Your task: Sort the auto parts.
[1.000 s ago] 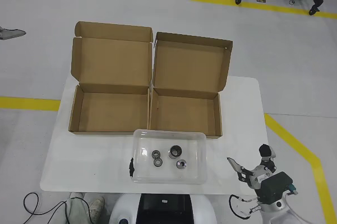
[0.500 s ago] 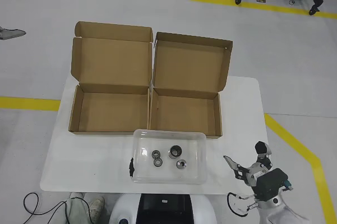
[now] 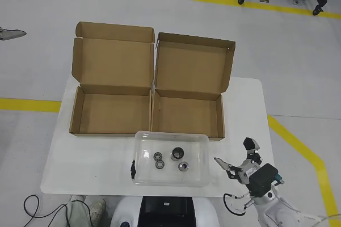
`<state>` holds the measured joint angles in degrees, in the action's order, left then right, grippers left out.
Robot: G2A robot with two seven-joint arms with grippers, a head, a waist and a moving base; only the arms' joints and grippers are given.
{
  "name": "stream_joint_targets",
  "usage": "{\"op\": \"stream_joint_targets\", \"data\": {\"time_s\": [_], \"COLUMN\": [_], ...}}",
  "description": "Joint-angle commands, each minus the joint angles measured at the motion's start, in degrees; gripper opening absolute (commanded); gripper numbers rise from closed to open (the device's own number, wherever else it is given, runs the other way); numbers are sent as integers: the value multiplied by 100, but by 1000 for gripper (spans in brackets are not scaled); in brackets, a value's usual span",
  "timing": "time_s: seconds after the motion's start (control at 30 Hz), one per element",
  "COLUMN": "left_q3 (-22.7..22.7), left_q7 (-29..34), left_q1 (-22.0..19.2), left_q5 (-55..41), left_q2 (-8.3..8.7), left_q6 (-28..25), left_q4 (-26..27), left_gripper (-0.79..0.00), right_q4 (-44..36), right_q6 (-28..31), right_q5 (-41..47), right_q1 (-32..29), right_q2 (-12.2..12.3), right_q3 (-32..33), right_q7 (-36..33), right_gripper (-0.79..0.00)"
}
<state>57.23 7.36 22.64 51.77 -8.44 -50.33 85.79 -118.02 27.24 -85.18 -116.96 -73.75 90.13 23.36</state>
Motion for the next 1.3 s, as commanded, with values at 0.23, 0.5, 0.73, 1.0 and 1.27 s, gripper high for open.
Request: {"op": "stream_joint_targets", "data": {"time_s": [0.23, 0.5, 0.73, 1.0, 1.27], "left_q3": [0, 0, 0, 0, 0], "left_q7": [0, 0, 0, 0, 0], "left_q1": [0, 0, 0, 0, 0], "left_q5": [0, 0, 0, 0, 0], "left_q2": [0, 0, 0, 0, 0], "left_q6": [0, 0, 0, 0, 0], "left_q4": [0, 0, 0, 0, 0], "left_gripper": [0, 0, 0, 0, 0], "right_q4": [0, 0, 0, 1, -56], "right_q6": [-1, -1, -1, -34, 246], "right_q5": [1, 1, 1, 1, -215], "right_q1": [0, 0, 0, 74, 585], "right_q2": [0, 0, 0, 0, 36], "right_q3": [0, 0, 0, -51, -426], "right_q7": [0, 0, 0, -99, -578], "right_gripper": [0, 0, 0, 0, 0]}}
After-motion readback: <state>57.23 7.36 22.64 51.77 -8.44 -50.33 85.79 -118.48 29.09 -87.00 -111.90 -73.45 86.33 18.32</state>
